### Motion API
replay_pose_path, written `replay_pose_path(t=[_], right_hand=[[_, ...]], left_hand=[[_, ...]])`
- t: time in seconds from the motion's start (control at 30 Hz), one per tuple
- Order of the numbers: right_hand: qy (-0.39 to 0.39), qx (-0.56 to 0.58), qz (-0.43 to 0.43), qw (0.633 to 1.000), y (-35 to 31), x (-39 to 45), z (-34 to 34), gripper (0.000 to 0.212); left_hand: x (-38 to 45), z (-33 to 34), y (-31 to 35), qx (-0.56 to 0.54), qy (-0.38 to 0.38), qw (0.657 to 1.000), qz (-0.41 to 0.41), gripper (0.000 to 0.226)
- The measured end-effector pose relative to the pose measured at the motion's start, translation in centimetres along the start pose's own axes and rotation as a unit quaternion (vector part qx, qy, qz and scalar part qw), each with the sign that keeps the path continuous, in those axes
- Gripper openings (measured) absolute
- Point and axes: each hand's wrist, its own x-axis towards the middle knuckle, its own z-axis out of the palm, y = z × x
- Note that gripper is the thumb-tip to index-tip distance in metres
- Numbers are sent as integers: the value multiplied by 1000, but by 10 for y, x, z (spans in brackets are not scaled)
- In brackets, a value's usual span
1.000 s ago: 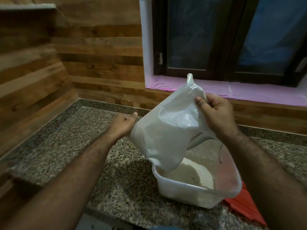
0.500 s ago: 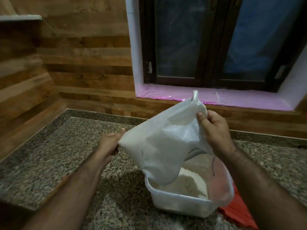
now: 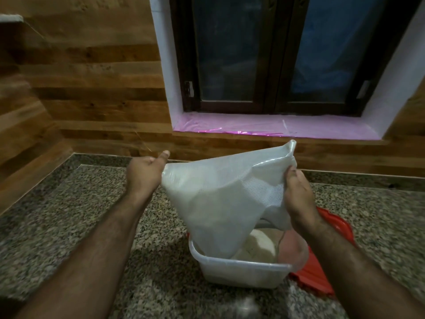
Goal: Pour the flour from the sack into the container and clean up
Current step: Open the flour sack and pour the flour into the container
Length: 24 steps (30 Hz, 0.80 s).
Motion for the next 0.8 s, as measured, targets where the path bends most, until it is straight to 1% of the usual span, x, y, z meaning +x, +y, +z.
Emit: replay_pose_path(t=[0.07, 0.17, 0.23, 0.4, 0.47, 0.57, 0.7, 0.8], right_hand=[[17, 9, 0, 1000, 2, 1, -5, 39], [50, 25, 19, 998, 10, 4, -12, 49], [83, 39, 20, 996, 10, 3, -15, 50], [169, 98, 3, 981, 5, 1, -21, 47], [189, 103, 5, 977, 3, 1, -22, 47], [208, 114, -4, 971, 5, 3, -22, 50], [239, 149, -15, 959, 5, 8, -17, 50], [244, 127, -42, 961, 9, 16, -18, 54]], left_hand=[[-1, 3, 13, 42, 5, 999, 30, 62], [-4, 7, 37, 69, 13, 994, 79, 64], [-8, 11, 50, 87, 11, 990, 109, 65], [-17, 22, 74, 53, -2, 987, 151, 68], [-17, 25, 79, 43, -5, 984, 174, 67], [-14, 25, 89, 26, 18, 977, 210, 67], [-10, 23, 94, 49, 52, 960, 272, 62], [-12, 20, 93, 66, 82, 954, 281, 62]])
